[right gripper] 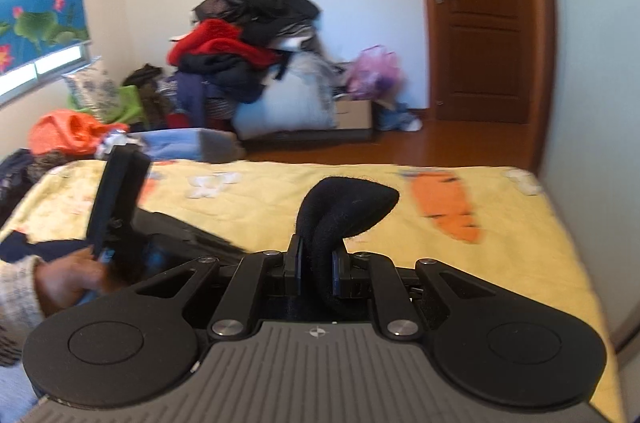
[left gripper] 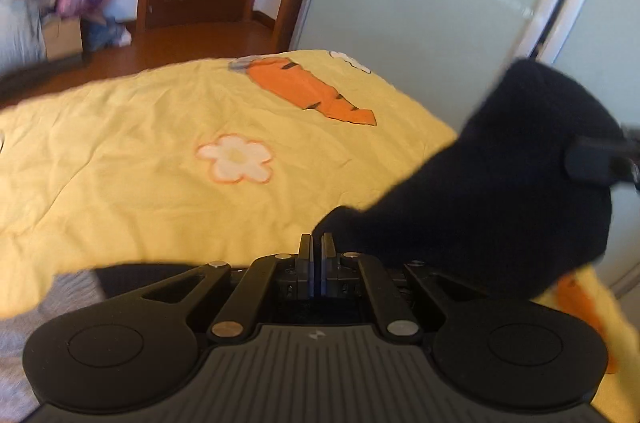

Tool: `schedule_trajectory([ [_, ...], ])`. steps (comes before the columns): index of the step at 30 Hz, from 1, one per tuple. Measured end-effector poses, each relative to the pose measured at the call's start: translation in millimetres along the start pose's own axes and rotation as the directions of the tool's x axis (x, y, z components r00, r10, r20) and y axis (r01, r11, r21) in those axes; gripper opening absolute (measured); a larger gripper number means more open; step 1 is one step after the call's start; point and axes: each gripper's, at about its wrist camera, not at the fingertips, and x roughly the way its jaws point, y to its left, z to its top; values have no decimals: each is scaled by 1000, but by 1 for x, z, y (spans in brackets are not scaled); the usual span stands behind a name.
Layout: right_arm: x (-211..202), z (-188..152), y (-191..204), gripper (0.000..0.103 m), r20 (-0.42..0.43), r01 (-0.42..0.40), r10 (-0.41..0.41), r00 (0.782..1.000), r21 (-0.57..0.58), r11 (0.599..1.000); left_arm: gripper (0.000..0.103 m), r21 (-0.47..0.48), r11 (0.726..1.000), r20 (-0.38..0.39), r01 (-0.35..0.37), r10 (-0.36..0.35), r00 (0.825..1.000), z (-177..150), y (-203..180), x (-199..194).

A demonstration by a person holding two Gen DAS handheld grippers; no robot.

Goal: Fold small clothes

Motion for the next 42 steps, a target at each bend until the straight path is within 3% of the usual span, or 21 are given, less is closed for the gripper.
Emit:
schedule_trajectory([
  [2,9,8,26,19,-9,-31,31,999,-12,999,22,-5,999,21,-39,39,999,-3,15,-26],
  [3,16,12,40,19,-15,-48,47,999,-10,999,51,0,999,37,-38,38,999,-6,22,-40],
  [4,23,16,54,19,-23,-67,67,997,-6,998,72,3,999,72,-35,35,997,-11,29,-57],
  [11,77,27,167,19,-131,-146,135,982,-74,987,70,-104,985,111,-141,152,982,-65,77,-156],
  [12,86,28,181,19,-154,-165,152,976,-75,983,70,-117,986,129,-122,137,982,-81,79,-169],
  [13,94,28,193,19,-177,-185,169,969,-79,980,70,-122,988,142,-99,116,983,-97,76,-178],
  [17,123,29,243,19,-287,-234,196,937,-102,967,69,-87,982,183,-166,180,967,-136,41,-182],
  [20,143,25,275,19,-356,-231,163,920,-157,960,70,-124,944,196,-306,325,925,-144,29,-175],
  [22,153,24,285,19,-383,-227,150,912,-167,959,70,-204,898,165,-389,423,891,-142,35,-167],
  [23,156,24,293,19,-396,-230,147,906,-172,958,69,-216,889,156,-403,439,885,-142,38,-164],
  [24,161,23,296,19,-406,-228,140,903,-176,958,66,-236,883,148,-405,445,883,-141,42,-162],
  [27,175,20,313,19,-431,-231,136,892,-177,957,23,-276,872,107,-405,446,889,-137,55,-159],
  [30,191,15,331,19,-462,-241,127,878,-196,950,20,-321,865,83,-386,432,898,-142,71,-166],
  [32,202,8,341,20,-470,-226,89,878,-243,943,20,-391,828,73,-401,463,883,-149,85,-175],
  [34,214,-3,344,21,-508,-219,72,859,-237,946,44,-492,796,53,-352,431,901,-158,105,-184],
  [35,218,-9,346,25,-521,-227,69,851,-245,943,54,-525,780,61,-341,434,899,-163,111,-190],
  [36,218,-15,350,35,-507,-215,41,861,-289,933,75,-533,776,83,-337,444,892,-168,113,-195],
  [37,216,-21,353,60,-484,-186,1,875,-332,925,86,-531,781,102,-329,445,890,-171,114,-200],
  [38,216,-26,354,80,-471,-159,-29,881,-354,922,86,-531,785,116,-320,441,890,-173,115,-203],
  [40,214,-30,355,90,-453,-148,-42,890,-376,915,86,-493,803,102,-336,437,894,-174,115,-200],
  [42,207,-28,354,90,-440,-154,-26,897,-369,917,86,-487,813,137,-319,432,891,-175,115,-199],
])
